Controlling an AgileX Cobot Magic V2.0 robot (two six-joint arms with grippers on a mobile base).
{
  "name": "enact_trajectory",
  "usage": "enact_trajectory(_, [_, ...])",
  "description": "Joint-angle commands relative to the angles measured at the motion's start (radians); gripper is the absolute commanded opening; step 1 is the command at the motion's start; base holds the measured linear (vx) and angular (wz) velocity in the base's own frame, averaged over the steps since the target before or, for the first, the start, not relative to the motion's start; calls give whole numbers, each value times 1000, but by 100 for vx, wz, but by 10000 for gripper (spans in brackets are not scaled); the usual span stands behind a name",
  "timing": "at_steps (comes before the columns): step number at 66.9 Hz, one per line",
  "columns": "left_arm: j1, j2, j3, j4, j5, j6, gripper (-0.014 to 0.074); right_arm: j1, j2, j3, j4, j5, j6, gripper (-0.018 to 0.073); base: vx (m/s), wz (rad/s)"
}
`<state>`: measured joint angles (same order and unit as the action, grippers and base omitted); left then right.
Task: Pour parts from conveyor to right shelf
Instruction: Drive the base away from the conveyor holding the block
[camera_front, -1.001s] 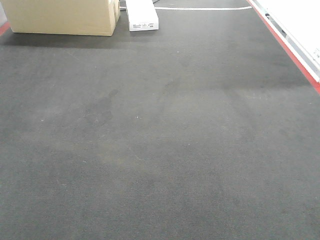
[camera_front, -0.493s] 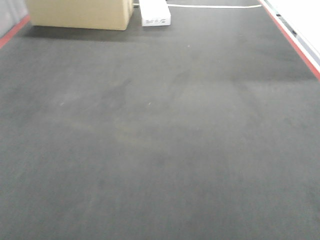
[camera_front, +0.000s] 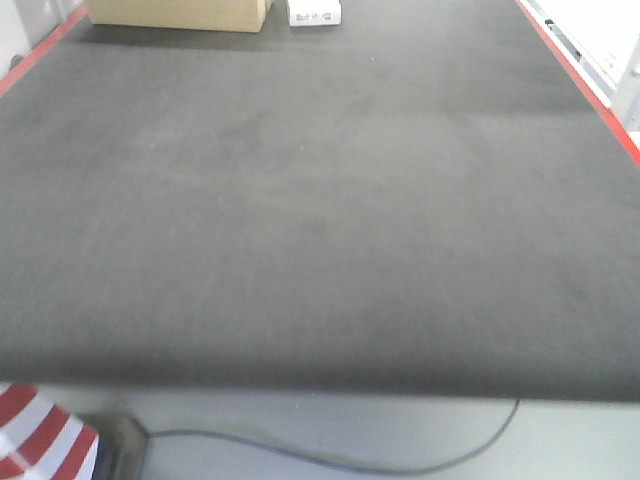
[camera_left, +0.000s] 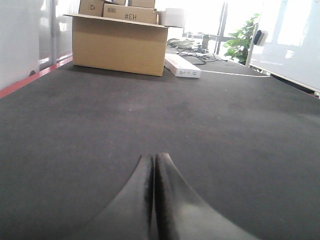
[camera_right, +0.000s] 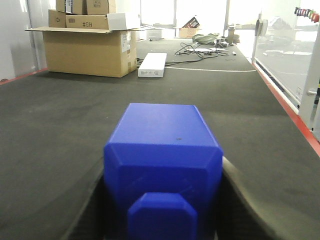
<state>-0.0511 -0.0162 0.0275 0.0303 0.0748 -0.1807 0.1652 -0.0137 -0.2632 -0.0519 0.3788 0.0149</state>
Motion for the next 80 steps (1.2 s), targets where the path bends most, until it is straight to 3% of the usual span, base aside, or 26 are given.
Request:
enact_trajectory(1, [-5,-8,22,-9,-75,-4,-6,-4,8,-27,-11,-77,-8,-4,-40,0])
enact_trajectory(80, [-5,-8,22,-9,-75,-4,-6,-4,8,-27,-11,-77,-8,-4,-29,-7])
